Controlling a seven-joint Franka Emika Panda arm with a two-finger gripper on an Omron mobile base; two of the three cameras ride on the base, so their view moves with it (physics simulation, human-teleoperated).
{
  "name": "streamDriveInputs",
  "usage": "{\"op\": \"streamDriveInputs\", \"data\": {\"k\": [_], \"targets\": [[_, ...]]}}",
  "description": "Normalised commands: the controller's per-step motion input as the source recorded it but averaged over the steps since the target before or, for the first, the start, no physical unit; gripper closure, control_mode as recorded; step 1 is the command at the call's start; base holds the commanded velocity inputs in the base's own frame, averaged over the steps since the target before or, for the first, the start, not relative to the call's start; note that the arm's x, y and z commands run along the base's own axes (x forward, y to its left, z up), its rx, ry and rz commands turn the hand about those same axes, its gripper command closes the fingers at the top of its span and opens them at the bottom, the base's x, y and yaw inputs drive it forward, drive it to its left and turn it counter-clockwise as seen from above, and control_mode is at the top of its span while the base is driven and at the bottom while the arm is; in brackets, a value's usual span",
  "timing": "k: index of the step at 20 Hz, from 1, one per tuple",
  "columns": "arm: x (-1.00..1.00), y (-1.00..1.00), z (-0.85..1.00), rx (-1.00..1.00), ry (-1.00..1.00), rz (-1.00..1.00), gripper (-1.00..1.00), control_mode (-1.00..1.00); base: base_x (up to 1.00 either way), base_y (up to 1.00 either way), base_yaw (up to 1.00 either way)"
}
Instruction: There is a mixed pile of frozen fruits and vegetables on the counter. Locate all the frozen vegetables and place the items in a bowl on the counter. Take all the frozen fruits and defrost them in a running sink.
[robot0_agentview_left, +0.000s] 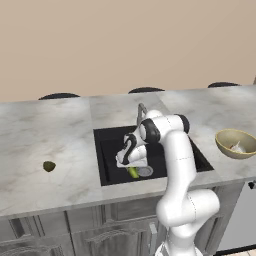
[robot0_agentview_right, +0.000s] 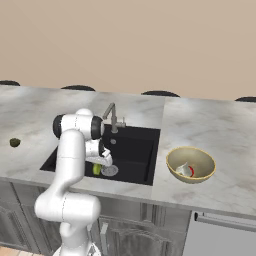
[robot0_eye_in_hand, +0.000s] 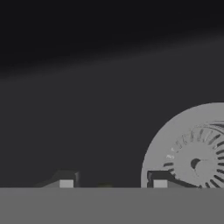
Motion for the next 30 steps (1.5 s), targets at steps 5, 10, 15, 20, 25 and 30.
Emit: {"op": "streamDriveInputs", "data": {"k": [5,10,15,20,25,30], "targets": [[0.01,-0.02,0.15,0.00,-0.01,0.00,-1.00,-1.00,0.00,0.00,0.00],[0.02,0.00,0.64,0.01,-0.06,-0.01,-1.00,-1.00,0.00,0.00,0.00],[-0.06,0.22,0.69,0.01,-0.02,-0.01,-1.00,-1.00,0.00,0.00,0.00],[-0.13,0.34,0.62,0.00,0.00,0.00,-1.00,-1.00,0.00,0.00,0.00],[-0.15,0.20,0.72,0.02,-0.01,0.00,-1.00,-1.00,0.00,0.00,0.00],[-0.35,0.30,0.75,0.03,-0.02,0.02,-1.00,-1.00,0.00,0.00,0.00]]}}
